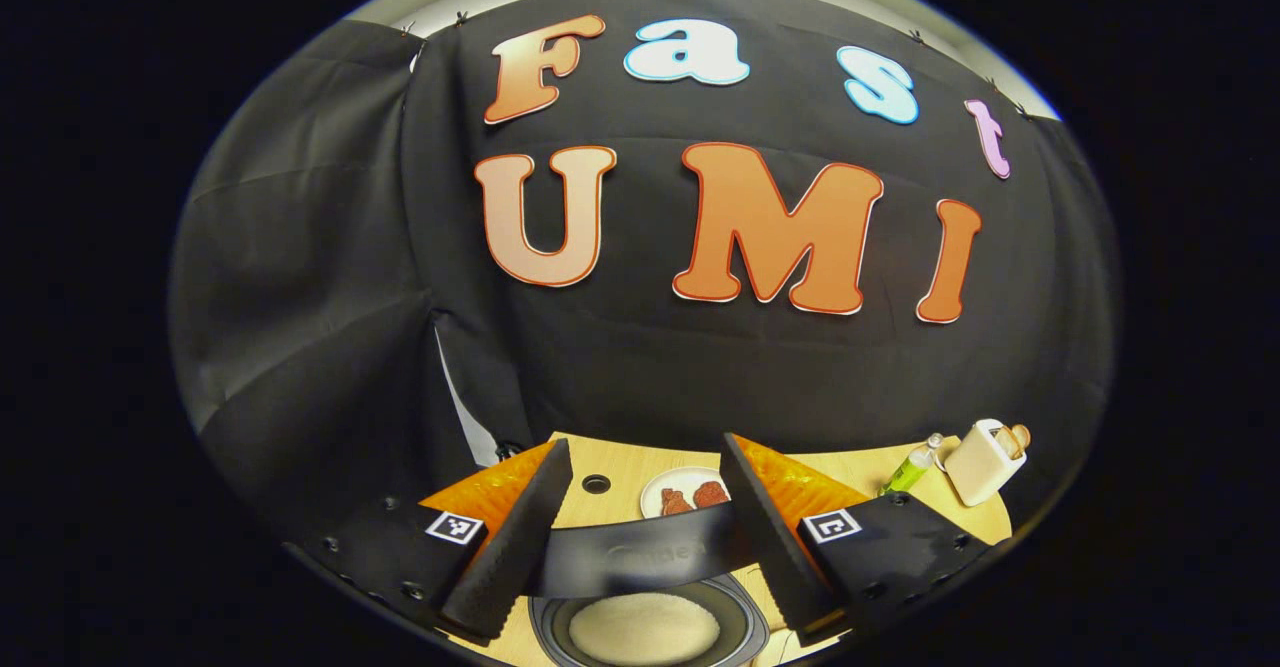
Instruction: Close the left gripper, press the button to open the rice cooker; take a wooden spoon from the chopstick holder with the right hand, scoop a spoonful of rice and pour it into the rice cooker, then put the wooden spoon back into the chopstick holder.
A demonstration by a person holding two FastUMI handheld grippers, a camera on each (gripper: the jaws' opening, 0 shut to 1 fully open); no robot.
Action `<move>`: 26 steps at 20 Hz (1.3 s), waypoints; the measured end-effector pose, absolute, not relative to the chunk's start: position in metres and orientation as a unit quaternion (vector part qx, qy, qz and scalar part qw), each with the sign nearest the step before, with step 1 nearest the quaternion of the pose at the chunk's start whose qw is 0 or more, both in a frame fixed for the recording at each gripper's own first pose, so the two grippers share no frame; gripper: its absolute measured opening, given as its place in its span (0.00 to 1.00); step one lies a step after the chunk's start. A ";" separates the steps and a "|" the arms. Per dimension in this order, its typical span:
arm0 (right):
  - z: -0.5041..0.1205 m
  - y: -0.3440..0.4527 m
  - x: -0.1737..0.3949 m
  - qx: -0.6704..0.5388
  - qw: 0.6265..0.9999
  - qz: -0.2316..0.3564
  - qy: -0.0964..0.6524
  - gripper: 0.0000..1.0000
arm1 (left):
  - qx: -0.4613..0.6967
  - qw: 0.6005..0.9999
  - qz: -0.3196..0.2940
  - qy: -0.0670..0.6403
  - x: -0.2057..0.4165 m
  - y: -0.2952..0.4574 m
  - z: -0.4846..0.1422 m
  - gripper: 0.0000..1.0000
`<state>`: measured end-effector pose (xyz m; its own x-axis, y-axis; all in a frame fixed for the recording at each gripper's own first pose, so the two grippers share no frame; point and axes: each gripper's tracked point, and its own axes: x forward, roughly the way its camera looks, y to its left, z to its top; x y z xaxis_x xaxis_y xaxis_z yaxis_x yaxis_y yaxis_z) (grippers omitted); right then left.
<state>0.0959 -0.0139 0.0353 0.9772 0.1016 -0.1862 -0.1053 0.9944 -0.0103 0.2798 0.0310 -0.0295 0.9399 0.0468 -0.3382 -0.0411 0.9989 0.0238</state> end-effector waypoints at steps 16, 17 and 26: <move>0.024 -0.012 0.090 -0.012 0.991 0.082 0.105 0.95 | 0.006 0.982 0.016 0.188 0.136 -0.006 -0.151 1.00; 0.021 -0.012 0.090 -0.015 0.990 0.083 0.110 0.95 | 0.010 0.982 0.017 0.189 0.132 -0.006 -0.163 1.00; 0.005 -0.013 0.088 -0.022 0.986 0.087 0.137 0.95 | 0.055 0.985 0.029 0.163 0.116 -0.008 -0.215 1.00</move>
